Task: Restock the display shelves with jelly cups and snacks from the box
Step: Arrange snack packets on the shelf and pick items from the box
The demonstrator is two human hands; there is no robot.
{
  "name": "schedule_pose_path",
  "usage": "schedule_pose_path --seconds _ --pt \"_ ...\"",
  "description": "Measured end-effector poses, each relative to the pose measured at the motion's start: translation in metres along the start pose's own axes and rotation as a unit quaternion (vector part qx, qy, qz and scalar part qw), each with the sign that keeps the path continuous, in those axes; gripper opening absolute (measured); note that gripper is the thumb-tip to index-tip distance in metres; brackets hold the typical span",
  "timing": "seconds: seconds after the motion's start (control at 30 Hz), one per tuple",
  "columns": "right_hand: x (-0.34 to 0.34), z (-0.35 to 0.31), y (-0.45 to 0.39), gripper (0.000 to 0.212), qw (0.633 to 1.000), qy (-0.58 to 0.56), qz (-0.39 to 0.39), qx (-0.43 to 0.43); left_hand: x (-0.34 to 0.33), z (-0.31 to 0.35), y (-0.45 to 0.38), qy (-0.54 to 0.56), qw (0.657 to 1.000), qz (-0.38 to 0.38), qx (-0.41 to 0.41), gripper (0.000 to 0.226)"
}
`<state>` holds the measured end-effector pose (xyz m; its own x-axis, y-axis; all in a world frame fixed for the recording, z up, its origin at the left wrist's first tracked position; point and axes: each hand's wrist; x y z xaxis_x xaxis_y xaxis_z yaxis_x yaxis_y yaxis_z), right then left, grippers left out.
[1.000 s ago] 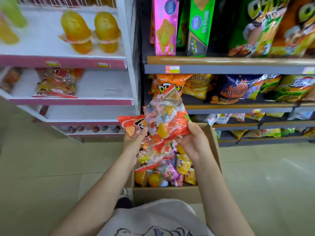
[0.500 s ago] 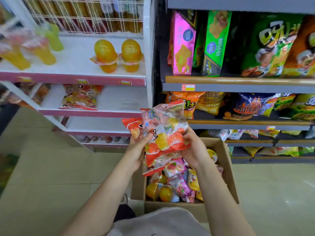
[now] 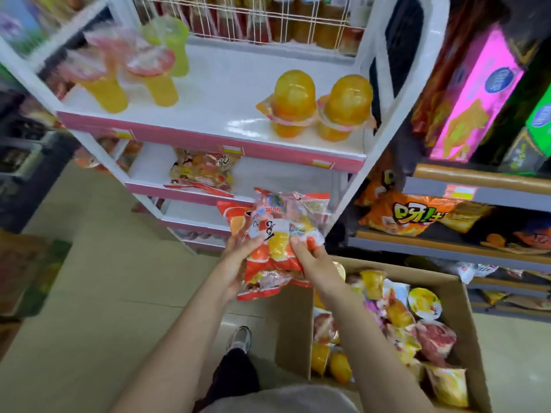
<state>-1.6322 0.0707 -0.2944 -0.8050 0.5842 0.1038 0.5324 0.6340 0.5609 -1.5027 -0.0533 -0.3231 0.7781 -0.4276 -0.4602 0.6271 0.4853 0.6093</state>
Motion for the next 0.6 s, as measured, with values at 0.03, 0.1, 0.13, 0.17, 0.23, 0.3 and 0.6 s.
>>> schedule_pose_path --seconds 0.03,0.1,0.13,0.17,0.23,0.3,0.6 --pt "-0.013 -0.002 -0.01 0.09 1.0 -0.005 -0.004 -0.007 0.01 0.01 -0.007 -0.002 1.0 -0.001 -0.004 0.087" --pt "-0.032 -0.009 -0.032 0.088 1.0 -0.022 -0.018 -0.004 0.024 0.033 -0.021 -0.015 1.0 0.01 -0.012 0.078" --pt "-0.04 -0.013 -0.044 0.081 0.999 -0.038 -0.018 -0.001 0.03 0.045 -0.031 -0.022 0.999 0.022 -0.012 0.076" --pt "-0.047 -0.018 -0.057 0.072 0.998 -0.057 -0.014 0.012 0.034 0.058 -0.042 -0.033 0.999 0.026 -0.011 0.078" --pt "-0.059 -0.03 -0.086 0.065 0.996 -0.077 0.022 0.032 0.039 0.084 -0.069 -0.074 0.997 0.024 -0.011 0.086" --pt "-0.068 -0.041 -0.116 0.07 0.993 -0.081 0.073 0.047 0.037 0.112 -0.092 -0.163 0.986 0.043 -0.012 0.095" --pt "-0.103 -0.035 -0.16 0.082 0.971 0.048 0.2 0.12 0.076 0.103 -0.122 -0.389 0.894 0.158 -0.158 0.069"
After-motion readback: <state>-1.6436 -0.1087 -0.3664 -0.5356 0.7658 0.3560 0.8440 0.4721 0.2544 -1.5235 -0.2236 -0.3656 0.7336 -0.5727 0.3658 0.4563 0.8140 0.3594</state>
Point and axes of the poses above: each hand's wrist, its own y-axis away from the middle knuckle, its own x-axis out of the back of the hand, z = x × y, and after that the axes turned 3 degrees about x, right-handed
